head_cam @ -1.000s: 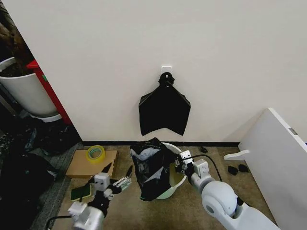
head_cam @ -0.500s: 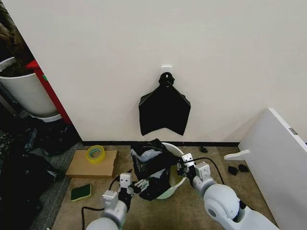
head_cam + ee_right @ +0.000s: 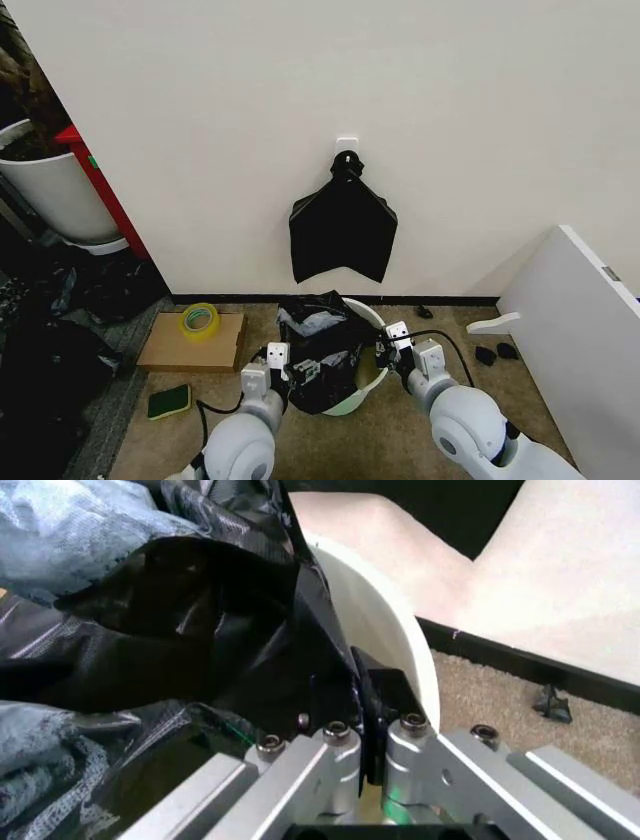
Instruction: Place the garbage bag over the trash bin.
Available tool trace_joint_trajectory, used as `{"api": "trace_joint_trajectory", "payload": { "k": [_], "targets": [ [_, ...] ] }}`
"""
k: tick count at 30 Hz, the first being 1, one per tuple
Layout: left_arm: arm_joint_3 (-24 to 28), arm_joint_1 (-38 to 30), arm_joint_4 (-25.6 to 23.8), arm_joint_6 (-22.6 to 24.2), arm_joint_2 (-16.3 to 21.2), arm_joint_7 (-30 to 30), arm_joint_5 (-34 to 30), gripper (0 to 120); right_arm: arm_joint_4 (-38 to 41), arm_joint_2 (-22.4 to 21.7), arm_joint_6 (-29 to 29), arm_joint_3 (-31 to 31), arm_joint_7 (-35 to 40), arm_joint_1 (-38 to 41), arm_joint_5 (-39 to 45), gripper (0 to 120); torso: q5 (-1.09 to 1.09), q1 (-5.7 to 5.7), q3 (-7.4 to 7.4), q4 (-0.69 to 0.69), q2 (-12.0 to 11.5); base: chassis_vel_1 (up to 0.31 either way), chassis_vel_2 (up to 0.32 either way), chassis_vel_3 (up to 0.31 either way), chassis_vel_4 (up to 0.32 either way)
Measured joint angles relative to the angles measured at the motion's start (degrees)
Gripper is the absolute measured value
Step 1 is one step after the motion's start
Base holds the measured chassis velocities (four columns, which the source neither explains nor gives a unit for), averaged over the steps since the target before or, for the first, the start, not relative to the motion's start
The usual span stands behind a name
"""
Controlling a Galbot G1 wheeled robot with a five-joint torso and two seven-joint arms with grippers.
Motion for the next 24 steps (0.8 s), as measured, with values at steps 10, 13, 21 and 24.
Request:
{"api": "trace_joint_trajectory", "payload": {
  "k": [10, 13, 21, 24],
  "targets": [
    [2.0, -5.9, 3.1, 4.9, -2.8, -6.3, -7.2, 93, 0.2, 0.1, -0.1, 0.2, 0.3, 0.0, 0.8, 0, 0.0, 0.0, 0.0, -0.01, 0.0, 0.0, 0.0, 0.0, 0.0],
    [2.1, -7.0, 3.7, 6.5, -3.0, -8.4, -9.7, 86, 0.3, 0.6, -0.2, -0.4, 0.6, 0.2, 1.2, 0, 0.0, 0.0, 0.0, 0.0, 0.0, 0.0, 0.0, 0.0, 0.0],
    [2.2, -8.5, 5.4, 9.3, -3.1, -11.8, -13.1, 57, 0.1, 1.8, -0.2, -1.7, 0.6, 0.7, 1.0, 0, 0.0, 0.0, 0.0, 0.0, 0.0, 0.0, 0.0, 0.0, 0.0],
    [2.2, -9.2, 6.0, 10.2, -3.2, -12.8, -14.5, 44, 0.1, 1.7, -0.1, -1.7, 0.6, 0.8, 0.9, 0, 0.0, 0.0, 0.0, 0.0, 0.0, 0.0, 0.0, 0.0, 0.0]
  ]
}}
